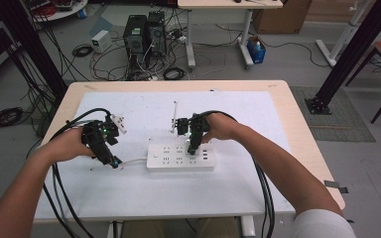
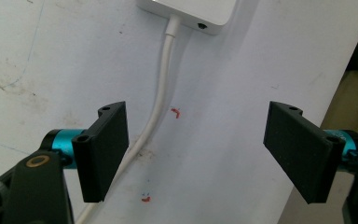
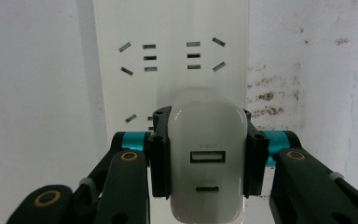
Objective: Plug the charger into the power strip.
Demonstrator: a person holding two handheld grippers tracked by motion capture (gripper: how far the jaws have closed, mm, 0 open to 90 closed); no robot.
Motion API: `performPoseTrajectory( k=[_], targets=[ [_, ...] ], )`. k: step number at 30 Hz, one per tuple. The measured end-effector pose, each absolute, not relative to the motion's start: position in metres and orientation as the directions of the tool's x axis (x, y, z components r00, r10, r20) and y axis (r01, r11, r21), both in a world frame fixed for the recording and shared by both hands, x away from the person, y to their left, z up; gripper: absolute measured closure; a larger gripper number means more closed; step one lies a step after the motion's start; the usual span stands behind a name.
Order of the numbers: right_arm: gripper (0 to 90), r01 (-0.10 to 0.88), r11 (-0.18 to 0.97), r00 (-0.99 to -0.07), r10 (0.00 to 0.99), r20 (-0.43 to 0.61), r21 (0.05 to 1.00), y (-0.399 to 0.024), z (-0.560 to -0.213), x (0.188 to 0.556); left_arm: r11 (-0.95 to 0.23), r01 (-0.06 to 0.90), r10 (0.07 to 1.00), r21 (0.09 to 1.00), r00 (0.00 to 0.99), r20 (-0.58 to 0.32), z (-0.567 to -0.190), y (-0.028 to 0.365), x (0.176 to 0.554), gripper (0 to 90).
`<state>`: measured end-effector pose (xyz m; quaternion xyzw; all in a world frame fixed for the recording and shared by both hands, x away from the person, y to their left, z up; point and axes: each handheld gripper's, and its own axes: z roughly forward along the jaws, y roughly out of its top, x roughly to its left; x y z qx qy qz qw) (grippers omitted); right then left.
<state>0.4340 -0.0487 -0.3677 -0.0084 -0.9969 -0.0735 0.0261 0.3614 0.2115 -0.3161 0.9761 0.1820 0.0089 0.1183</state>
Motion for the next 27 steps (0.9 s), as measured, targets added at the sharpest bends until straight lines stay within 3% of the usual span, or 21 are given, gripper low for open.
performPoseTrajectory(
  k=[3,9,13,27],
  targets=[
    [62.8,0.018,0.989,-0.999,0.011,0.049,0.146,-0.047,-0.368,0.434,-0.907,0.349,0.352,0.236,0.935,-0.029,-0.317,0.210,0.362,22.2],
    [62.8,-0.045,0.992,-0.997,-0.037,-0.071,0.121,-0.043,-0.371,0.415,-0.903,0.352,0.357,0.246,0.934,-0.027,-0.316,0.213,0.362,22.3],
    [62.7,0.036,0.979,-0.999,0.030,0.031,0.202,-0.055,-0.373,0.429,-0.901,0.357,0.362,0.249,0.932,-0.024,-0.315,0.216,0.360,22.2],
    [62.0,0.017,0.976,-1.000,0.016,0.005,0.217,-0.055,-0.375,0.425,-0.899,0.357,0.364,0.254,0.931,-0.019,-0.314,0.216,0.359,22.2]
  ],
)
